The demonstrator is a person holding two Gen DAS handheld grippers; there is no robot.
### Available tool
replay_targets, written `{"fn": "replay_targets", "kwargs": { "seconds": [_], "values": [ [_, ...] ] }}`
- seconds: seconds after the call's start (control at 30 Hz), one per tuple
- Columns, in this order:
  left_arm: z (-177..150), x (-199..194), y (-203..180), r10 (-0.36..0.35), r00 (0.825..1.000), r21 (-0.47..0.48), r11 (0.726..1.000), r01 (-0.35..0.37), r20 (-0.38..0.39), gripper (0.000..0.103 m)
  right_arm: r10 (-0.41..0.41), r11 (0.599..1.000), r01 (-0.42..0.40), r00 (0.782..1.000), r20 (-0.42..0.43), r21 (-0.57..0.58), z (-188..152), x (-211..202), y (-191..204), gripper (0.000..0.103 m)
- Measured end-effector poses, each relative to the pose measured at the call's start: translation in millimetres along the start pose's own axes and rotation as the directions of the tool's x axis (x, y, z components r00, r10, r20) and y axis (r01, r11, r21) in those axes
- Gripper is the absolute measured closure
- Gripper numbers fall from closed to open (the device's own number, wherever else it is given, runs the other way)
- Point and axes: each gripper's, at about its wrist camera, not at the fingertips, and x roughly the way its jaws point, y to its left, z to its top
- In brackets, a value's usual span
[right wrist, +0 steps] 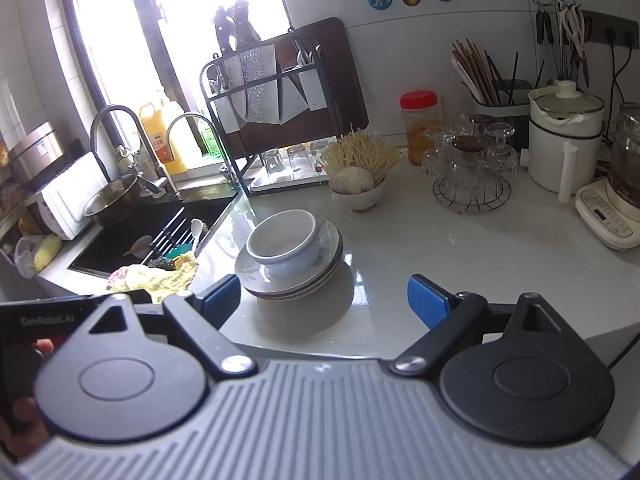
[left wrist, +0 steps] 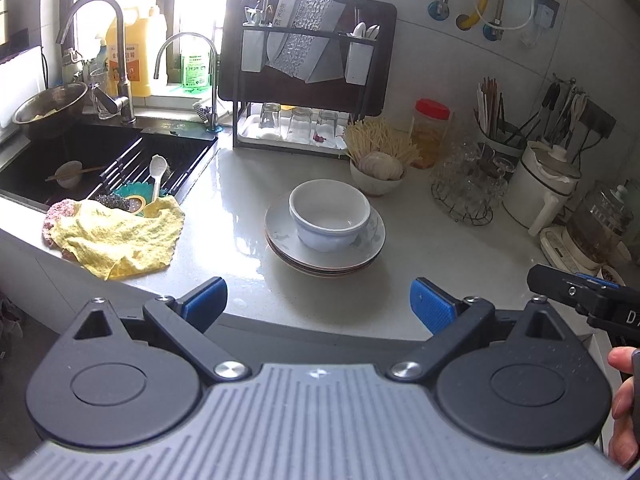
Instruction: Organize plates and bowls
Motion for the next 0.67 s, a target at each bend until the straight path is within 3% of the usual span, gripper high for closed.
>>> {"fn": "replay_targets", "kwargs": {
  "seconds": [0.67],
  "values": [
    [7.7, -3.9, -4.6, -0.012, 1.0, 0.034, 0.999, 0.011, 0.028, 0.003, -0.015, 1.0, 0.015, 1.0, 0.012, -0.024, 1.5, -1.7, 4.7, 0.011]
  ]
}}
